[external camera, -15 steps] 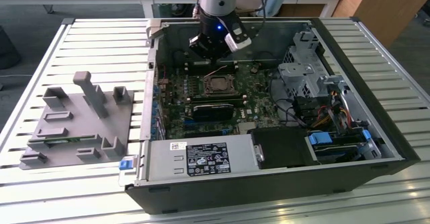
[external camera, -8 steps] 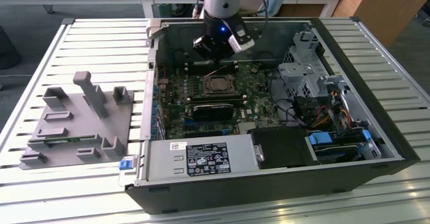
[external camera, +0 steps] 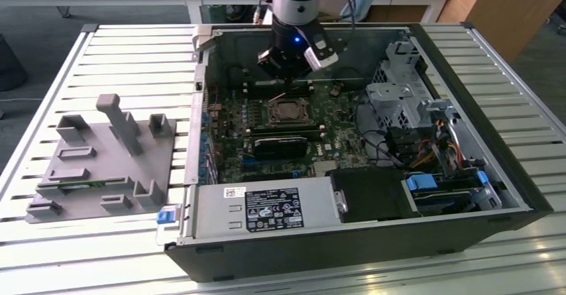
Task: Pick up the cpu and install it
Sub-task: 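Install the first cpu locking lever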
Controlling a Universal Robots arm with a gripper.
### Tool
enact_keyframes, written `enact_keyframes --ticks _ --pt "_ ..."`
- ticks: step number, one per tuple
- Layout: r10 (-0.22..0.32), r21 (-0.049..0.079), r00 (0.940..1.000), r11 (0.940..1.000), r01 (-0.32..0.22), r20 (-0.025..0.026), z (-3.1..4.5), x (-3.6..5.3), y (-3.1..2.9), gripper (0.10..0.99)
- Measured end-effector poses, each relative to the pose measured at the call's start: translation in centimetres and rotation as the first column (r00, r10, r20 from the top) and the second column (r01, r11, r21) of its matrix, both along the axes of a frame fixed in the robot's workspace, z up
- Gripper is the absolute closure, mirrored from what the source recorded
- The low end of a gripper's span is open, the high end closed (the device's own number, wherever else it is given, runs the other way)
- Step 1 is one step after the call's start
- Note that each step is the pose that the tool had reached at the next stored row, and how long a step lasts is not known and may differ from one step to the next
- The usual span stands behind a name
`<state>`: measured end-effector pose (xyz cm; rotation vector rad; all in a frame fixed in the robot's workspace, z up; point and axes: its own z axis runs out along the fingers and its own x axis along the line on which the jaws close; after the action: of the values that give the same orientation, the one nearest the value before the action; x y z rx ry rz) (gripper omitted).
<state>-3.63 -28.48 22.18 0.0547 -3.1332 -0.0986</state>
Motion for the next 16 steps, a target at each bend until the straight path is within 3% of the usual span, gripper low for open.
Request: enact_keyframes --ticks 16 --pt "0.0 0.0 1.0 1.0 0.0 -0.0001 -1.17 1.19 0.13 0.98"
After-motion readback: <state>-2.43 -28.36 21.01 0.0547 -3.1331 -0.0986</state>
